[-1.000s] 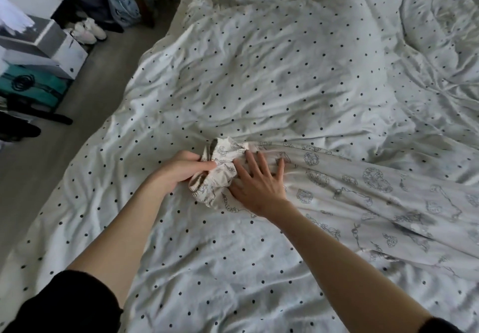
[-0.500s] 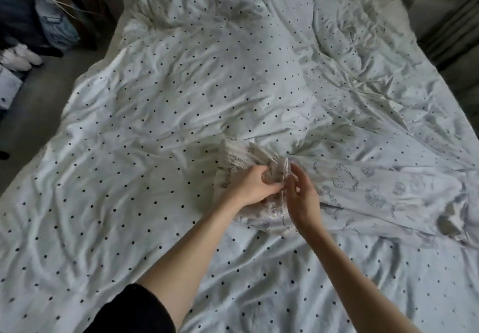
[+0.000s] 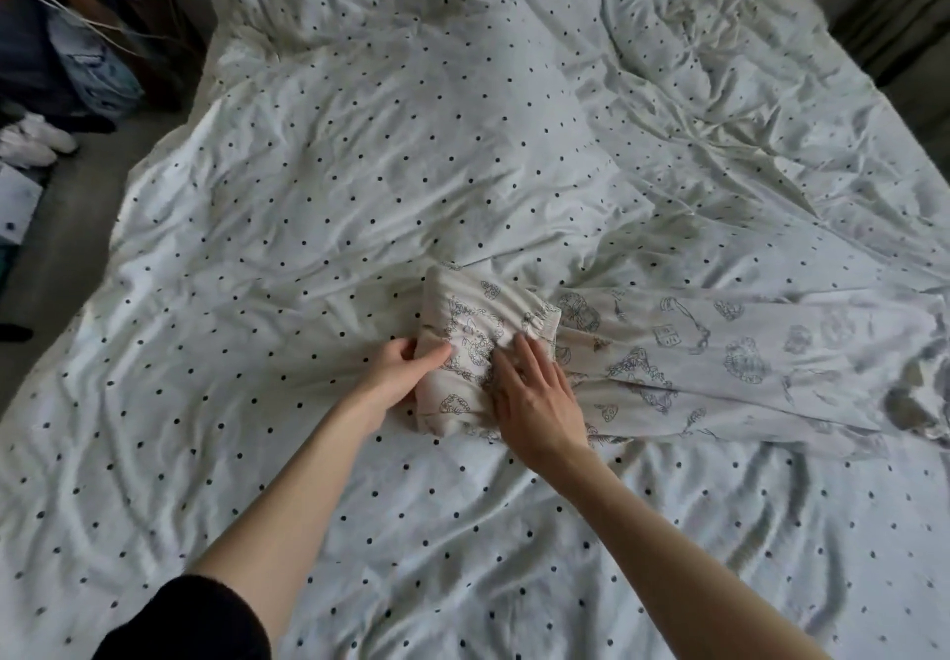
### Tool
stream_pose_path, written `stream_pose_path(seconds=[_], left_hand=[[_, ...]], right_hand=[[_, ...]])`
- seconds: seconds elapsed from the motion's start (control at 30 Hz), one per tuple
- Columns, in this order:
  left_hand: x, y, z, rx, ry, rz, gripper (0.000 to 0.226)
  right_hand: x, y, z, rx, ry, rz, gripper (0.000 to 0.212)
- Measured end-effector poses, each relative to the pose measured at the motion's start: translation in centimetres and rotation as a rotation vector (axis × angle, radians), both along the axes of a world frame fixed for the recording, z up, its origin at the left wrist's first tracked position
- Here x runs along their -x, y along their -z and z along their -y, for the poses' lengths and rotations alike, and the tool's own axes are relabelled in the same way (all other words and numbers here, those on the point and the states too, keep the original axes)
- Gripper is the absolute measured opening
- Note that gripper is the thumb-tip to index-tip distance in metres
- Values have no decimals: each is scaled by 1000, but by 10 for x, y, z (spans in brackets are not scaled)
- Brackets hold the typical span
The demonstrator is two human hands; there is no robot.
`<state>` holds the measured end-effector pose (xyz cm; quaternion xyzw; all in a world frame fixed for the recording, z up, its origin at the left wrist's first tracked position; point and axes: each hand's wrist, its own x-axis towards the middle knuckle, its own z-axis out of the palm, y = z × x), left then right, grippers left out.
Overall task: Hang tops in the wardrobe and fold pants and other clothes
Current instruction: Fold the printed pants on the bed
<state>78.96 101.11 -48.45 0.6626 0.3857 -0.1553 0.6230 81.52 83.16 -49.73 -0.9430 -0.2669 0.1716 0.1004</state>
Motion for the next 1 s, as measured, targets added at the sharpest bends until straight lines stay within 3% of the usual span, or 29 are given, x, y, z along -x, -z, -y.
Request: stream_pose_path(seconds=[0.1, 0.17, 0.37, 0.47, 0.53, 0.6, 0.63, 0.7, 0.77, 0.8, 0.9, 1.0], left_hand=[[-8, -8, 8, -42, 5, -16, 21], [-10, -19, 14, -102, 5, 42, 30], [-35, -74, 76, -309, 139, 216, 32], [-52, -88, 136, -339, 384, 266, 53], [-58, -89, 172, -168, 655, 207, 60], [-58, -83, 186, -30, 750, 188, 50], [-57, -79, 183, -33, 683, 214, 41], [-55, -67, 172, -178, 373, 236, 28], [-52, -49, 162, -354, 83, 126, 31], [-49, -42, 159, -348, 22, 41, 37], [-45, -19, 166, -80, -36, -93, 32], [-51, -19, 170, 71, -80, -49, 18]], right_hand=[[-12, 0, 0, -20, -51, -71, 50], [-18, -8, 4, -157, -16, -202, 48], [-33, -54, 70, -837, 677, -658, 32], [-47, -76, 117, -1129, 956, -666, 25], [-56, -82, 146, -1162, 1012, -580, 25], [-60, -80, 169, -1047, 956, -439, 29], [-59, -77, 176, -938, 877, -342, 32], [-56, -70, 187, -725, 647, -153, 35], [-53, -61, 193, -592, 369, -37, 38], [-52, -56, 193, -545, 225, -8, 40], [-50, -40, 188, -435, -33, 12, 44], [-61, -27, 187, -328, -97, 59, 43]])
